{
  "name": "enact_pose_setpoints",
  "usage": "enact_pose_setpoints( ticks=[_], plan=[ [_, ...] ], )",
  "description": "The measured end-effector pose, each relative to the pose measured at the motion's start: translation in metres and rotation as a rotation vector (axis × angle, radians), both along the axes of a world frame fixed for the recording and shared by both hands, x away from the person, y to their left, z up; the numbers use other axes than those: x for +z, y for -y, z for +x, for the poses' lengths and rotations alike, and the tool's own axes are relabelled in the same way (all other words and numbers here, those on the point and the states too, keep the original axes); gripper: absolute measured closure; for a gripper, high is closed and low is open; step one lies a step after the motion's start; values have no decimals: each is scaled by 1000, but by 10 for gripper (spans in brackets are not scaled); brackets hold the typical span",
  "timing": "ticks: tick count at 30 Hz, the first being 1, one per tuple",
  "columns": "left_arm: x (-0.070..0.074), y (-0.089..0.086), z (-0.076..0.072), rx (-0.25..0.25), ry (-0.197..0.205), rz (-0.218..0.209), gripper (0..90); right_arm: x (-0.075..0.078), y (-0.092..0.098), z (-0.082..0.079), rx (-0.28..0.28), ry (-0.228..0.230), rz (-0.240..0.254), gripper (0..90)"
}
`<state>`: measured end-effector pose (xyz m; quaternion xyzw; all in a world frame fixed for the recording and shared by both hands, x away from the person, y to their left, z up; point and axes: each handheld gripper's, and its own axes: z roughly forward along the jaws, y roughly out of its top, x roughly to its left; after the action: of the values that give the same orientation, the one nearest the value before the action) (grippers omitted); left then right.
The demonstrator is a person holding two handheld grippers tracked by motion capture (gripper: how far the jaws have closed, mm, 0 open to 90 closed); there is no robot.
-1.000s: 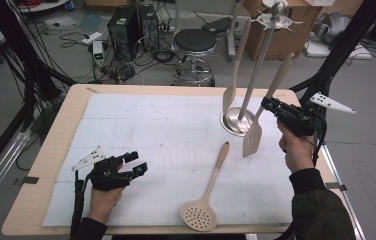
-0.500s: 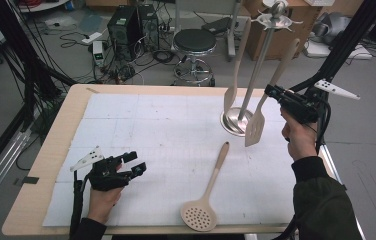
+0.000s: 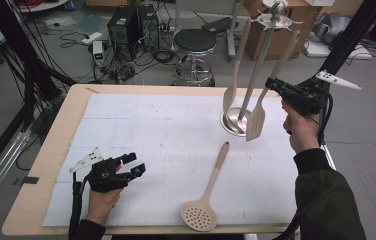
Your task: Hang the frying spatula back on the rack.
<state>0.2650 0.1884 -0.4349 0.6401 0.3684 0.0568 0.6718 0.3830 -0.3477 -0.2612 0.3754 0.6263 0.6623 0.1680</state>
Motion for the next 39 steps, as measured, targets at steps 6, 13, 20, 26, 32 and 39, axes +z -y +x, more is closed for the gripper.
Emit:
enact_pose_setpoints(
  ticks=[6,13,20,26,32,39],
  plan=[
    [-1,-1,-1,0,-1,0,295,2,5,3,0,-10,3,769],
    [-1,-2,-1,6,0,-4,295,5,7,9,1,-20,4,769],
    [-1,-1,0,4,-3,-1,295,2,9,15,4,-29,9,769],
    [-2,-2,0,8,-4,3,295,2,10,18,10,-39,7,769],
    [-1,-2,0,7,-1,2,295,5,6,22,27,-42,-2,769],
    [-1,-3,0,7,-1,1,295,3,4,24,34,-55,-8,769]
  ],
)
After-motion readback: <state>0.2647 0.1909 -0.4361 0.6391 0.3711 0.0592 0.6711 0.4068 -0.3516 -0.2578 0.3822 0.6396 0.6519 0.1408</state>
